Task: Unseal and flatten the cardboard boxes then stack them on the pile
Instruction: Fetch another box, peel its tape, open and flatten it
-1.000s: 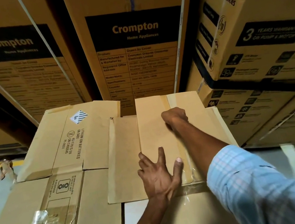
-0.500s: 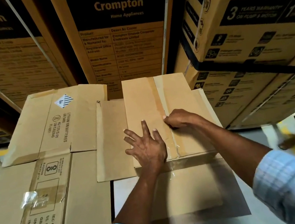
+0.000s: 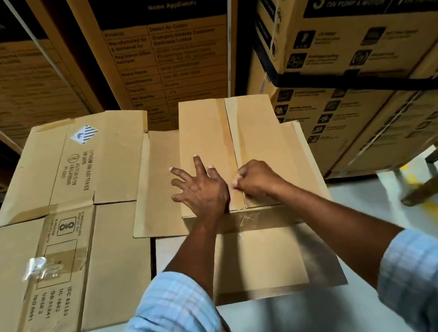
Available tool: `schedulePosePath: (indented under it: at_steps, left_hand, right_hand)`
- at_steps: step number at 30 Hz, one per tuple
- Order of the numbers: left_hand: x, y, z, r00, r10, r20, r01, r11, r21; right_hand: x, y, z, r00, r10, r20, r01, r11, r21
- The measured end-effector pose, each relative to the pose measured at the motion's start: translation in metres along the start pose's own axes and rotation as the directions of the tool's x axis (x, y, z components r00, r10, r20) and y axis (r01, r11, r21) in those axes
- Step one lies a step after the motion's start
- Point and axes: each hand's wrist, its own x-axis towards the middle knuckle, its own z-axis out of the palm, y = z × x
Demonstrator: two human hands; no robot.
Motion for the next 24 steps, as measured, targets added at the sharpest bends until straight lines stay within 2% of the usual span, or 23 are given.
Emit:
schedulePosePath:
  at_steps: [1, 2, 6, 9, 12, 15, 19, 24]
  left_hand:
    - [-0.003, -0.001, -0.001, 1.000, 0.027, -0.008, -0.027, 1.000, 0.004]
    - [-0.004, -0.002, -0.003, 0.997, 0.075, -0.016, -0.075, 0.997, 0.016]
    - [-0.004, -0.002, -0.009, 0.965, 0.263, -0.016, -0.263, 0.965, 0.004]
    - [0.014, 0.017, -0.022, 0.974, 0.215, 0.068, -0.210, 0.975, -0.070]
    - [0.032, 0.034, -0.035, 0.964, 0.138, 0.229, -0.131, 0.990, -0.048]
    - [0.046, 0.046, -0.039, 0.954, 0.061, 0.292, -0.050, 0.998, -0.044]
    - [0.062, 0.063, -0.049, 0.936, -0.045, 0.348, 0.050, 0.999, -0.005]
    - [0.065, 0.070, -0.052, 0.926, -0.080, 0.369, 0.041, 0.993, 0.110]
  right_hand:
    - [-0.002, 0.003, -0.001, 0.992, 0.060, -0.111, -0.049, 0.994, 0.100]
    - [-0.001, 0.003, -0.004, 0.980, 0.116, -0.162, -0.087, 0.981, 0.174]
    - [0.009, -0.005, -0.023, 0.968, 0.242, -0.061, -0.220, 0.943, 0.249]
    - [0.005, 0.001, -0.026, 0.962, 0.259, -0.086, -0.215, 0.913, 0.346]
    - [-0.004, 0.008, -0.017, 0.961, 0.264, -0.084, -0.201, 0.872, 0.445]
    - [-0.005, 0.014, -0.002, 0.961, 0.268, -0.073, -0.199, 0.846, 0.495]
    - [-0.001, 0.024, 0.014, 0.962, 0.252, -0.107, -0.171, 0.858, 0.484]
    - [-0.004, 0.022, 0.017, 0.978, 0.153, -0.141, -0.089, 0.920, 0.381]
